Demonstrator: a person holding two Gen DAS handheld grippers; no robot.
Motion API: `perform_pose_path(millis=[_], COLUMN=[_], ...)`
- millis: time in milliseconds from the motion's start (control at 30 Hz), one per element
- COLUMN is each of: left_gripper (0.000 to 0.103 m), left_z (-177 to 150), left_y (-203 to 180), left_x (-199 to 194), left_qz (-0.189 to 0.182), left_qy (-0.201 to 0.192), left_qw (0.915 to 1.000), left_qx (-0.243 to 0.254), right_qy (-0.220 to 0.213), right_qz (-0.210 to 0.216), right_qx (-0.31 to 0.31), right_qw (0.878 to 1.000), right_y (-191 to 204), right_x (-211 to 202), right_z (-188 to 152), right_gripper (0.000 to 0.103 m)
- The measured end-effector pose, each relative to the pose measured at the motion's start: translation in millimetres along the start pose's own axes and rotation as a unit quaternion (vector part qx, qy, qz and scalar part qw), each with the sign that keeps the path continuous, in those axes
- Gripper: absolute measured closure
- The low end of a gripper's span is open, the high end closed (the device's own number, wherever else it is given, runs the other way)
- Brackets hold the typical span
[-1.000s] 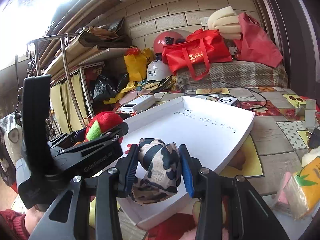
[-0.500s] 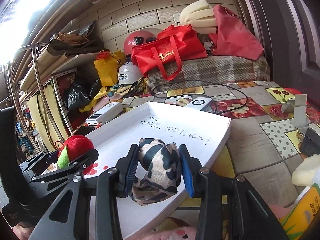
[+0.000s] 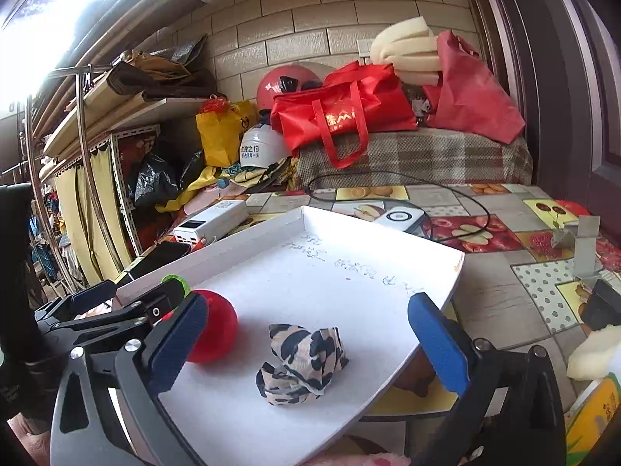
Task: Organize soft objects
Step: 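Withdraw both tools from the tray back toward the pile of soft items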
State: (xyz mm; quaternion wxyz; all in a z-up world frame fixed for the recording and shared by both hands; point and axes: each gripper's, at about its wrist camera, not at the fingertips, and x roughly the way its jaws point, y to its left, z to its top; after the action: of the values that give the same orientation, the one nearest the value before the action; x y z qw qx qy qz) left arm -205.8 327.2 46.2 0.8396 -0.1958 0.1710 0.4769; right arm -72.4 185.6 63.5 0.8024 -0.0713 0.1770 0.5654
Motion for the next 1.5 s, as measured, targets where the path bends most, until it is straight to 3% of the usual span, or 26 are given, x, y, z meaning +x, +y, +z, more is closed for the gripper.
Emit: perform_pose_path(millis=[200, 333, 433, 567, 733, 933, 1067, 1167, 1267, 1367, 1500], left_gripper=[0.0, 0.0, 0.0, 0.0, 0.0, 0.0, 0.0, 0.0, 0.0, 0.0, 0.0], left_z=[-2.0, -3.6, -7.4, -13.1, -17.6, -28.5, -40.3, -55.5, -71.5, -81.8, -86.5], left_y=[8.9, 14.6, 15.4, 18.9, 11.7, -14.4, -51.4, -89.0, -122.2, -141.0, -153.0], left_x=[-9.5, -25.1, -28.5, -31.7, -45.4, -59.6, -68.3, -71.6, -82.4, -87.0, -76.6], left_qz=[-0.009, -0.02, -0.029, -0.074, -0.106, -0.181, -0.243, -0.282, -0.286, -0.288, -0.283], left_qy=[-0.023, -0.058, -0.054, -0.047, -0.061, -0.038, 0.005, 0.062, 0.074, 0.08, 0.107], left_qw=[0.9995, 0.9975, 0.9974, 0.9941, 0.9912, 0.9828, 0.9672, 0.9465, 0.9291, 0.9154, 0.9092], left_qx=[-0.022, -0.035, -0.04, -0.064, -0.051, 0.0, 0.074, 0.143, 0.223, 0.27, 0.286], right_qy=[-0.043, -0.05, -0.061, -0.052, -0.05, -0.062, -0.055, 0.011, 0.073, 0.133, 0.196], right_qz=[0.001, 0.011, 0.025, 0.063, 0.093, 0.073, 0.038, 0.044, 0.083, 0.096, 0.133], right_qx=[-0.055, -0.049, -0.054, -0.078, -0.094, -0.081, -0.059, -0.069, -0.059, -0.085, -0.097], right_qw=[0.998, 0.997, 0.996, 0.994, 0.99, 0.992, 0.996, 0.997, 0.992, 0.983, 0.967], right_y=[21.6, 22.0, 23.9, 31.7, 28.7, -11.6, -58.8, -86.8, -106.0, -105.6, -95.4], right_x=[-15.0, -27.6, -44.7, -71.0, -100.9, -135.0, -157.9, -158.8, -161.8, -158.9, -146.7], right_z=[-2.4, -7.5, -14.2, -27.7, -38.5, -42.4, -43.5, -50.7, -57.3, -67.8, -84.2], right_gripper=[0.0, 0.0, 0.0, 0.0, 0.0, 0.0, 0.0, 0.0, 0.0, 0.0, 0.001])
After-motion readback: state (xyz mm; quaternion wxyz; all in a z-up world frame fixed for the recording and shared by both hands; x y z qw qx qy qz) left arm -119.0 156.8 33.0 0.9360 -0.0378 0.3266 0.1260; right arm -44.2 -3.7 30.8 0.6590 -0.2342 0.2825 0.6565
